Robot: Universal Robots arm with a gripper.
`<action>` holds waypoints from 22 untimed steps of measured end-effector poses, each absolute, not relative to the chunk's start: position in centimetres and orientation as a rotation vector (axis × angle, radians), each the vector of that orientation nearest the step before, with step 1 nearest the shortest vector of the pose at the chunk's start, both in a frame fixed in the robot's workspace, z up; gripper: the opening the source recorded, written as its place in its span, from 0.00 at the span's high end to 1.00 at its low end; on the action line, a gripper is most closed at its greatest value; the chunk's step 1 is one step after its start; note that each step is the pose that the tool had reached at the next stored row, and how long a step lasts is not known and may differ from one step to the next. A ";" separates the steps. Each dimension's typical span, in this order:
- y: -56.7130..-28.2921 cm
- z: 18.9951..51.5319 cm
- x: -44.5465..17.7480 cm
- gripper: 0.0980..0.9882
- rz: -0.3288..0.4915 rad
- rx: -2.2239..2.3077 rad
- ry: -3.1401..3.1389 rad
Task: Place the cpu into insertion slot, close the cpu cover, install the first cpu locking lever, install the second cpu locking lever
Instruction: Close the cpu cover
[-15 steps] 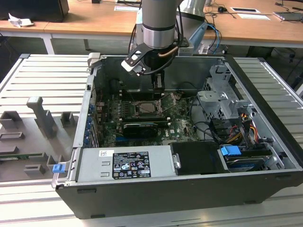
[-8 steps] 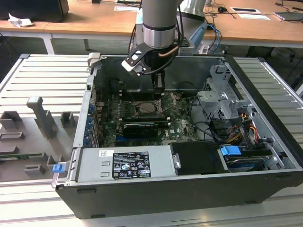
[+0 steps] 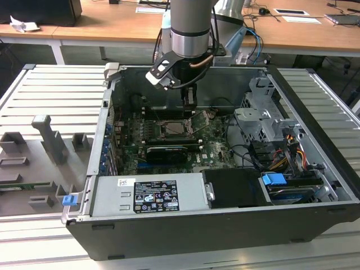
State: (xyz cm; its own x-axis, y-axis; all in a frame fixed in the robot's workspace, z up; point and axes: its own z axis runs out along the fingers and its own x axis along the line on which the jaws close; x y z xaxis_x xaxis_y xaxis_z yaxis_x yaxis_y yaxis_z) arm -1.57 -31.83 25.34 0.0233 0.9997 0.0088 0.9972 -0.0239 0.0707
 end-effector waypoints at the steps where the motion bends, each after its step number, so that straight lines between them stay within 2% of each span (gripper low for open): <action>1: -31.8 25.3 -1.6 0.99 0.086 2.215 2.163; 22: -31.8 25.8 -1.1 0.99 0.086 2.215 2.163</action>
